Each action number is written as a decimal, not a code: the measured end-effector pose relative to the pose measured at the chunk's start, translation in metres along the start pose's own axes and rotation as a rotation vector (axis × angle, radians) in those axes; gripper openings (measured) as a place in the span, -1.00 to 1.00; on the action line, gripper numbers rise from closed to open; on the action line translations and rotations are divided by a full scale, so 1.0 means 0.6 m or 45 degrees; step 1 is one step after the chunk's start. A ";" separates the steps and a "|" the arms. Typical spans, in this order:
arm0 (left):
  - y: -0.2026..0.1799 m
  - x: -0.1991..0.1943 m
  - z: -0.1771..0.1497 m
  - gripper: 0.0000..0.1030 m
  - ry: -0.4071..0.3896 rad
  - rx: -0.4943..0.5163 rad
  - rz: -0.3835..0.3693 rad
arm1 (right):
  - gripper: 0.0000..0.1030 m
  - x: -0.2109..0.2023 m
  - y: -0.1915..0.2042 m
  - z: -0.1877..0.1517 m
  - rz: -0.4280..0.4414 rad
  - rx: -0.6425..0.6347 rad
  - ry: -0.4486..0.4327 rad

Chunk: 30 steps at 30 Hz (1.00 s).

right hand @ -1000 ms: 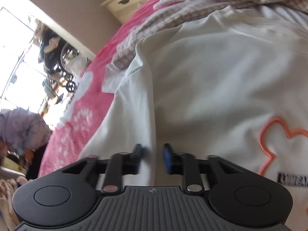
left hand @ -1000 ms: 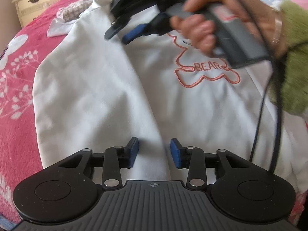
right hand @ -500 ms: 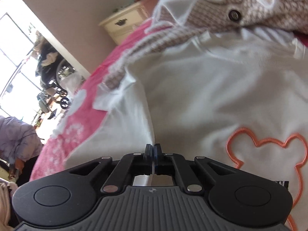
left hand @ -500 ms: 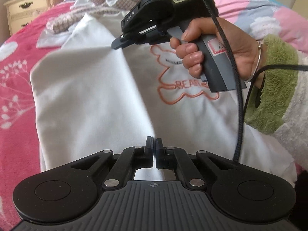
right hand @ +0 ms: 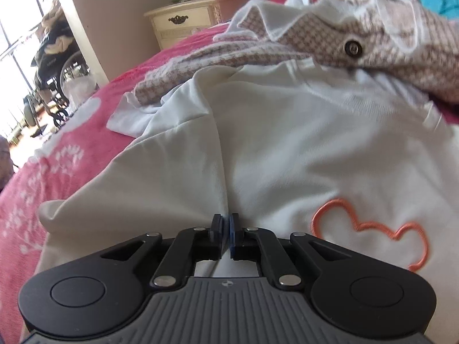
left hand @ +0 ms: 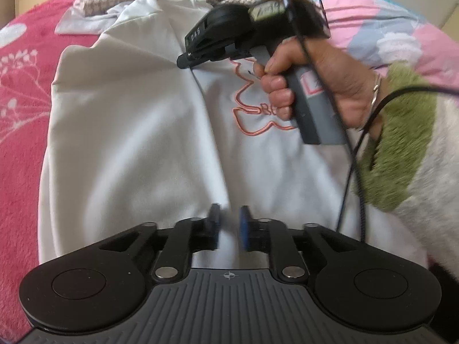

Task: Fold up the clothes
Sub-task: 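Open both grippers and withdraw from the folded sweatshirt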

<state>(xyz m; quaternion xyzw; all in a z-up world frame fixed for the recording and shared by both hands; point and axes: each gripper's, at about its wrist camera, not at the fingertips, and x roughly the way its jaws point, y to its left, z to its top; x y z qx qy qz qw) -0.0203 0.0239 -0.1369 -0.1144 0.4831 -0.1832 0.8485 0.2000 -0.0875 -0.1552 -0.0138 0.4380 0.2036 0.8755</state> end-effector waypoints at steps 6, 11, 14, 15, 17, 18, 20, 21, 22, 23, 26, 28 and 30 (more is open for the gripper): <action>0.061 -0.107 0.063 -0.35 -0.010 -0.041 0.017 | -0.74 -0.036 -0.018 0.007 -0.079 0.018 -0.081; 0.166 -0.148 0.154 -0.32 0.004 -0.225 0.173 | -0.57 -0.070 -0.030 0.026 0.068 0.109 -0.148; 0.233 -0.138 0.200 -0.31 -0.006 -0.363 0.196 | -0.52 -0.062 -0.038 0.049 0.136 0.184 -0.133; 0.249 -0.123 0.211 -0.31 -0.015 -0.395 0.194 | -0.47 -0.056 -0.040 0.060 0.156 0.207 -0.127; 0.280 -0.093 0.231 -0.31 -0.032 -0.457 0.188 | -0.41 -0.042 -0.042 0.083 0.207 0.246 -0.115; 0.291 -0.078 0.234 -0.31 -0.037 -0.483 0.179 | -0.38 -0.032 -0.042 0.094 0.225 0.262 -0.105; 0.315 -0.041 0.241 -0.31 -0.029 -0.536 0.131 | -0.34 -0.010 -0.041 0.119 0.257 0.292 -0.082; 0.325 -0.027 0.243 -0.31 -0.019 -0.569 0.113 | -0.34 0.002 -0.039 0.129 0.264 0.298 -0.070; 0.335 -0.013 0.245 -0.31 -0.002 -0.608 0.091 | -0.34 0.015 -0.036 0.138 0.268 0.299 -0.057; 0.345 0.001 0.245 -0.31 0.015 -0.648 0.068 | -0.34 0.027 -0.033 0.148 0.271 0.301 -0.044; 0.362 0.023 0.238 -0.32 0.022 -0.726 0.003 | -0.34 0.067 -0.023 0.164 0.273 0.267 0.022; 0.361 0.025 0.235 -0.33 0.013 -0.709 -0.031 | -0.85 0.072 -0.018 0.163 0.285 0.217 0.007; 0.361 0.026 0.231 -0.47 0.015 -0.689 -0.061 | -0.86 0.067 -0.017 0.158 0.302 0.178 -0.043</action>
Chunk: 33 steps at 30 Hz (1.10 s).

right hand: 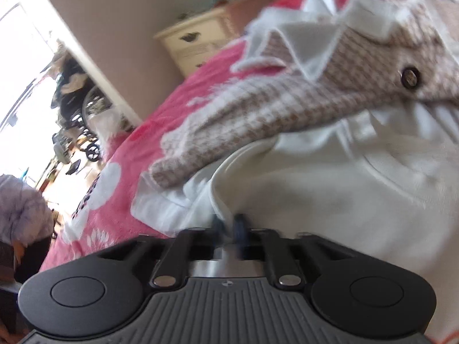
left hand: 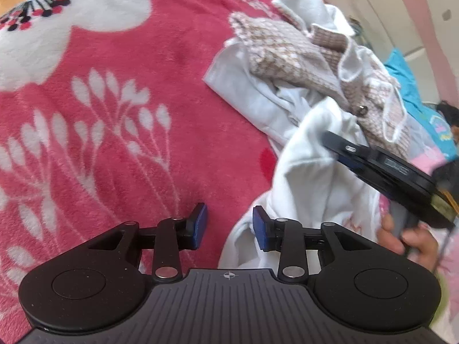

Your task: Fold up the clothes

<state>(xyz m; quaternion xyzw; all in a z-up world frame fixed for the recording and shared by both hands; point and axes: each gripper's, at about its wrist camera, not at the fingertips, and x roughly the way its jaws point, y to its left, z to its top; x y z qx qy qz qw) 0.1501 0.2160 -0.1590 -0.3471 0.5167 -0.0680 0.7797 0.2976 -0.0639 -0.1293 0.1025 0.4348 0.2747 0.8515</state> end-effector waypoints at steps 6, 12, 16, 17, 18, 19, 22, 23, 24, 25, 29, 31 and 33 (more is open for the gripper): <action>0.010 -0.008 -0.014 -0.71 0.042 0.026 -0.013 | -0.87 -0.030 -0.043 -0.016 0.004 0.106 -0.215; 0.010 -0.015 -0.024 -0.71 0.043 0.126 -0.002 | -0.86 -0.002 -0.050 -0.029 -0.049 0.117 -0.273; -0.017 -0.008 -0.031 -0.64 0.014 0.321 0.046 | -0.85 0.007 -0.047 -0.036 -0.080 0.081 -0.273; -0.027 -0.006 -0.033 -0.60 0.002 0.389 0.061 | -0.84 0.006 -0.049 -0.037 -0.072 0.088 -0.273; -0.036 -0.004 -0.036 -0.59 -0.013 0.461 0.077 | -0.84 0.003 -0.051 -0.037 -0.064 0.095 -0.274; -0.045 -0.002 -0.040 -0.53 -0.028 0.534 0.096 | -0.83 0.002 -0.054 -0.037 -0.057 0.101 -0.273; -0.069 0.006 -0.051 -0.41 -0.082 0.755 0.146 | -0.82 -0.002 -0.061 -0.037 -0.040 0.119 -0.266; -0.077 0.008 -0.055 -0.37 -0.103 0.831 0.163 | -0.82 -0.003 -0.063 -0.037 -0.035 0.124 -0.265; -0.084 0.012 -0.059 -0.36 -0.123 0.903 0.180 | -0.82 -0.004 -0.064 -0.038 -0.031 0.129 -0.264; -0.088 0.016 -0.062 -0.35 -0.138 0.959 0.192 | -0.81 -0.005 -0.064 -0.038 -0.026 0.132 -0.264; -0.089 0.039 -0.057 -0.34 -0.177 1.026 0.202 | -0.81 -0.007 -0.063 -0.035 -0.020 0.131 -0.273; -0.075 0.038 -0.044 -0.49 -0.202 0.955 0.163 | -0.80 -0.007 -0.063 -0.033 -0.018 0.132 -0.276; -0.059 0.031 -0.030 -0.74 -0.226 0.848 0.121 | -0.76 -0.006 -0.061 -0.031 -0.027 0.128 -0.274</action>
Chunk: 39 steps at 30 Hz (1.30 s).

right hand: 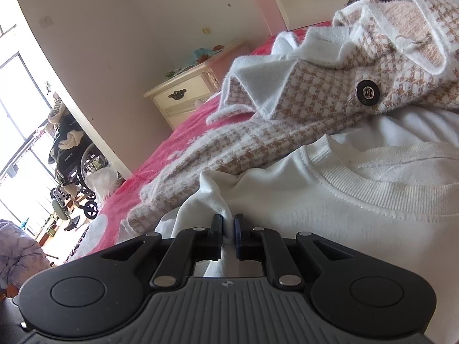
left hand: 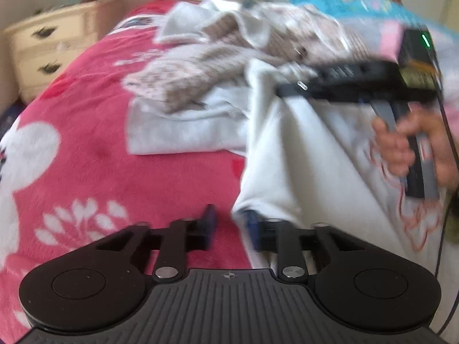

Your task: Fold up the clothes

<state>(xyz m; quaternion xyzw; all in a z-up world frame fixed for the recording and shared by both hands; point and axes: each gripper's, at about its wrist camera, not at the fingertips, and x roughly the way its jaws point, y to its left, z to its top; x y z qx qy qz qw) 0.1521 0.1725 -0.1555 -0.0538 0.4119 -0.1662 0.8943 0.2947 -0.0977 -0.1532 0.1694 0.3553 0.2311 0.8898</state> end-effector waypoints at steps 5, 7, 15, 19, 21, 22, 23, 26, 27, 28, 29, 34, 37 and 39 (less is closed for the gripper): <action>0.057 -0.006 -0.010 -0.81 -0.029 -0.314 -0.107 | -0.30 -0.022 -0.001 0.005 -0.026 0.039 0.002; 0.068 -0.004 -0.014 -0.81 -0.031 -0.388 -0.133 | -0.21 -0.041 -0.004 0.005 0.010 0.071 0.048; 0.080 -0.008 -0.023 -0.81 -0.049 -0.478 -0.179 | -0.36 -0.062 0.017 -0.040 0.062 -0.056 0.361; 0.080 -0.015 -0.028 -0.81 -0.069 -0.480 -0.170 | -0.97 -0.059 0.036 -0.060 0.009 -0.166 0.401; 0.078 -0.020 -0.031 -0.81 -0.076 -0.471 -0.159 | -0.97 -0.067 0.043 -0.062 -0.034 -0.206 0.360; 0.077 -0.023 -0.032 -0.81 -0.080 -0.467 -0.151 | -0.97 -0.071 0.045 -0.062 -0.057 -0.220 0.340; 0.077 -0.026 -0.033 -0.81 -0.084 -0.463 -0.144 | -0.97 -0.072 0.046 -0.062 -0.071 -0.229 0.329; 0.079 -0.030 -0.036 -0.81 -0.085 -0.466 -0.125 | -0.97 -0.064 0.048 -0.070 -0.103 -0.241 0.326; 0.079 -0.029 -0.037 -0.81 -0.082 -0.465 -0.121 | -0.96 -0.059 0.047 -0.074 -0.117 -0.240 0.327; 0.079 -0.028 -0.037 -0.81 -0.080 -0.458 -0.116 | -0.96 -0.053 0.045 -0.077 -0.133 -0.228 0.332; 0.079 -0.027 -0.037 -0.81 -0.078 -0.448 -0.111 | -0.94 -0.051 0.043 -0.077 -0.142 -0.210 0.338; 0.080 -0.026 -0.036 -0.76 -0.051 -0.433 -0.110 | -0.54 -0.078 0.051 -0.069 -0.213 -0.200 0.363; 0.080 -0.029 -0.033 -0.73 -0.043 -0.430 -0.104 | -0.47 -0.126 0.060 -0.071 -0.142 -0.194 0.433; 0.078 -0.029 -0.034 -0.73 -0.044 -0.429 -0.098 | -0.40 -0.164 0.064 -0.081 -0.025 -0.176 0.520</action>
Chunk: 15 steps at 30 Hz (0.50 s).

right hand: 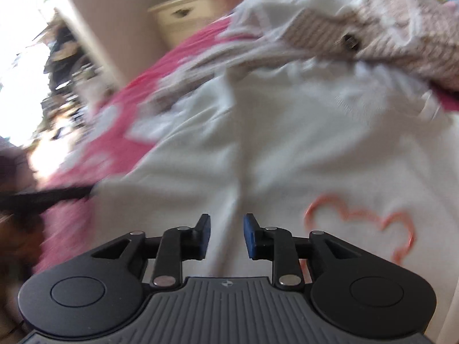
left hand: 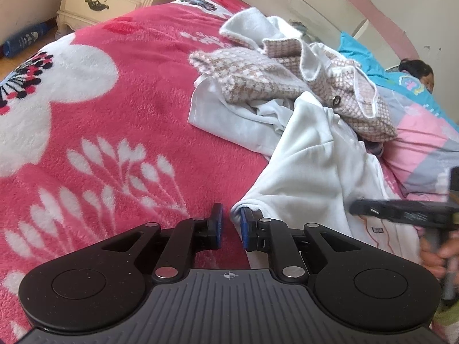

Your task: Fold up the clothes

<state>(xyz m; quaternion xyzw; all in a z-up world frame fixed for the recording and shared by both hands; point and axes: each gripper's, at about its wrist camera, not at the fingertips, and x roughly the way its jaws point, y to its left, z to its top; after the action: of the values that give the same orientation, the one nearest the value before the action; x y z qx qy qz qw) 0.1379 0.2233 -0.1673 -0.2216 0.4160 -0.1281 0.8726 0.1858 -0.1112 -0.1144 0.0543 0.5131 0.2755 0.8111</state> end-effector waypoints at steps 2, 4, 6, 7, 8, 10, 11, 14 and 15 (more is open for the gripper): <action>0.001 0.002 -0.001 -0.72 -0.002 -0.007 0.002 | -0.27 -0.030 0.009 -0.033 0.085 0.010 0.072; 0.002 0.003 -0.001 -0.72 -0.002 -0.015 -0.001 | -0.26 -0.042 0.012 -0.072 0.154 0.073 0.172; 0.003 0.004 0.000 -0.71 -0.003 -0.024 -0.003 | -0.25 -0.041 0.010 -0.112 0.224 0.171 0.256; 0.004 0.004 0.000 -0.71 -0.003 -0.027 -0.003 | -0.25 -0.036 0.010 -0.134 0.244 0.216 0.292; 0.004 0.004 0.000 -0.71 -0.003 -0.030 -0.004 | -0.25 -0.031 0.011 -0.151 0.245 0.244 0.317; 0.004 0.005 0.000 -0.70 -0.004 -0.028 -0.005 | -0.23 -0.020 0.013 -0.182 0.239 0.289 0.360; 0.004 0.005 0.000 -0.70 -0.004 -0.029 -0.006 | -0.23 -0.015 0.014 -0.194 0.244 0.314 0.370; 0.005 0.005 -0.001 -0.69 -0.007 -0.029 -0.009 | -0.23 -0.011 0.019 -0.219 0.238 0.351 0.346; 0.005 0.005 -0.001 -0.69 -0.008 -0.029 -0.009 | -0.24 -0.015 0.020 -0.223 0.241 0.367 0.331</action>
<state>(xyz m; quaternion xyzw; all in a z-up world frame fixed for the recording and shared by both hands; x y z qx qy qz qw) 0.1391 0.2247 -0.1712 -0.2334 0.4140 -0.1255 0.8709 0.0632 -0.1316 -0.1654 0.1818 0.6401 0.2788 0.6924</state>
